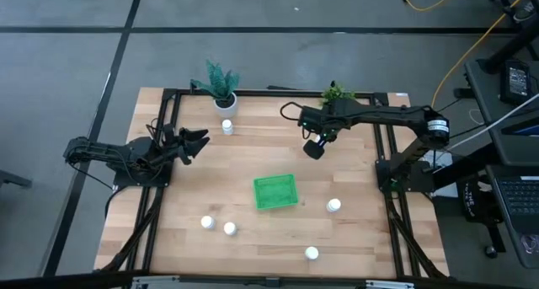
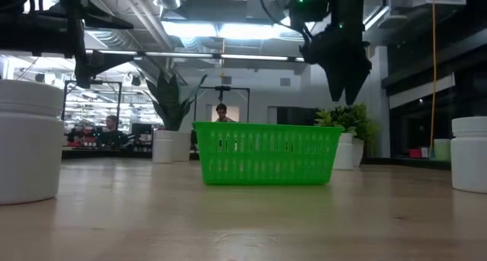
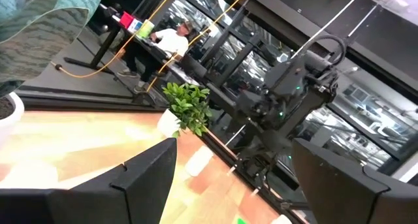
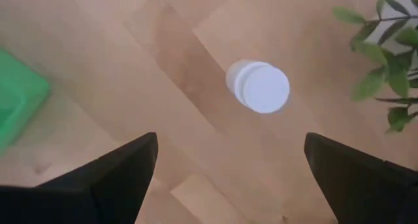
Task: Pick and place pill bottles into a basket
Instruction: Put the white pill bottle into the green basket
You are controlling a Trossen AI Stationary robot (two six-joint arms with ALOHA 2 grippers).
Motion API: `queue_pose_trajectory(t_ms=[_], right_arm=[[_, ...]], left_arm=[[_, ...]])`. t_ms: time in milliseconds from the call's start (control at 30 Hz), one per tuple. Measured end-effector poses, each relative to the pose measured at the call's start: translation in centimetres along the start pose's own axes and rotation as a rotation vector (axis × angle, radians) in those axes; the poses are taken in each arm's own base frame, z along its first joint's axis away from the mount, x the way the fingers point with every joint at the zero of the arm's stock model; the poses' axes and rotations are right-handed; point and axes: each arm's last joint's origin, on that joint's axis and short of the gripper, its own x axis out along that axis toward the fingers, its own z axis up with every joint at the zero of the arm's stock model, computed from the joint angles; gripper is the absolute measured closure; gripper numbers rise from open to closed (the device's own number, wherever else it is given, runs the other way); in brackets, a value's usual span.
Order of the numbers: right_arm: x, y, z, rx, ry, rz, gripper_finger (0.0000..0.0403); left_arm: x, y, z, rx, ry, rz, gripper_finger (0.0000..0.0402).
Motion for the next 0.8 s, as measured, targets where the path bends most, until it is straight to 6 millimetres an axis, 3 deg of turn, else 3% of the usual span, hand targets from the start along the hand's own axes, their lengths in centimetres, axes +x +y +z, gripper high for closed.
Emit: queue_pose_trajectory(t_ms=[467, 800], right_arm=[[5.3, -3.4, 0.2, 0.026, -0.014, -0.004, 0.0018], [6.9, -4.0, 0.3, 0.010, -0.047, 0.074, 0.0029]], left_arm=[[0.0, 0.1, 0.0, -0.023, -0.003, 0.011, 0.0107], [0.0, 0.2, 0.1, -0.026, -0.039, 0.058, 0.0107]])
